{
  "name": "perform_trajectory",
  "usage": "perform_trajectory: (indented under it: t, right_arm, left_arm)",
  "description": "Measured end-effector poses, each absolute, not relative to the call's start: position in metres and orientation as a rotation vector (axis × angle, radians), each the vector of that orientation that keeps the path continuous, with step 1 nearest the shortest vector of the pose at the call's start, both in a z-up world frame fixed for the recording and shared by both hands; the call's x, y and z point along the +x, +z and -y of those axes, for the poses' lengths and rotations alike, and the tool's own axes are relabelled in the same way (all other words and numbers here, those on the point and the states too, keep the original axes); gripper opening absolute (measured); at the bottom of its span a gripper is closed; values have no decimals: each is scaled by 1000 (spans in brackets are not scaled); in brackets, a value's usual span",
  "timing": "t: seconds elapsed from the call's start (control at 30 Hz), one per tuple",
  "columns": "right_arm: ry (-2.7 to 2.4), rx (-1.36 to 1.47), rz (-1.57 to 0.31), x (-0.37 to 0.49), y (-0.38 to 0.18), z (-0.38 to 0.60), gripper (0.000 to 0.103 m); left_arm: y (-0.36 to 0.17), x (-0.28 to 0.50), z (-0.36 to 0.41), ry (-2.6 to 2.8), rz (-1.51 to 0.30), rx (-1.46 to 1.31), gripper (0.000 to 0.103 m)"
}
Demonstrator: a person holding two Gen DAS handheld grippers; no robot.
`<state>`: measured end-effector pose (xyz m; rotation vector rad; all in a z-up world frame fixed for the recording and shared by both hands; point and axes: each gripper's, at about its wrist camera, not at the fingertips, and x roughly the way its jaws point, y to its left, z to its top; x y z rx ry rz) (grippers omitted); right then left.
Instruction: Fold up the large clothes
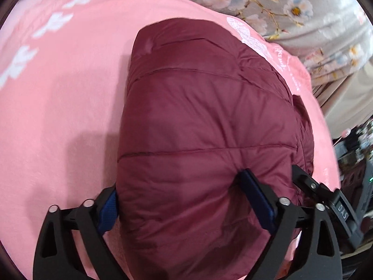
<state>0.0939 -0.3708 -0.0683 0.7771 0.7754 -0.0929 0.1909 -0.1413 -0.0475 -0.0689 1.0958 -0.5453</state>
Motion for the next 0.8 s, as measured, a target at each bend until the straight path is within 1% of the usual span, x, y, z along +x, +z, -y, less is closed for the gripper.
perform_trajectory:
  t: [0.03, 0.07, 0.1, 0.13, 0.23, 0.33, 0.47, 0.63, 0.8]
  right_arm:
    - [-94, 763, -774, 94, -65, 370, 49]
    - [-88, 744, -766, 94, -59, 367, 40]
    - [-87, 726, -752, 91, -51, 364, 29]
    - [-92, 706, -738, 89, -43, 361, 25]
    - [-93, 647, -684, 82, -18, 348, 20]
    - [-99, 570, -632, 76, 10, 333, 18]
    - [-93, 502, -563, 72, 42, 317, 18]
    - [-85, 422, -469, 73, 83, 302, 18]
    - [-66, 367, -392, 85, 117, 293, 18]
  left_arm:
    - [-43, 190, 144, -538, -1082, -45, 81]
    - [-38, 187, 145, -533, -1065, -20, 77]
    - [-32, 186, 145, -531, -1044, 1, 71]
    - [-24, 182, 145, -535, -1015, 25, 63]
    - [4, 174, 142, -564, -926, 57, 48]
    - [30, 167, 133, -600, -858, 64, 42]
    - [63, 161, 126, -624, -767, 66, 40]
    - [103, 147, 115, -634, -624, 83, 39]
    - [136, 149, 106, -637, -509, 89, 39]
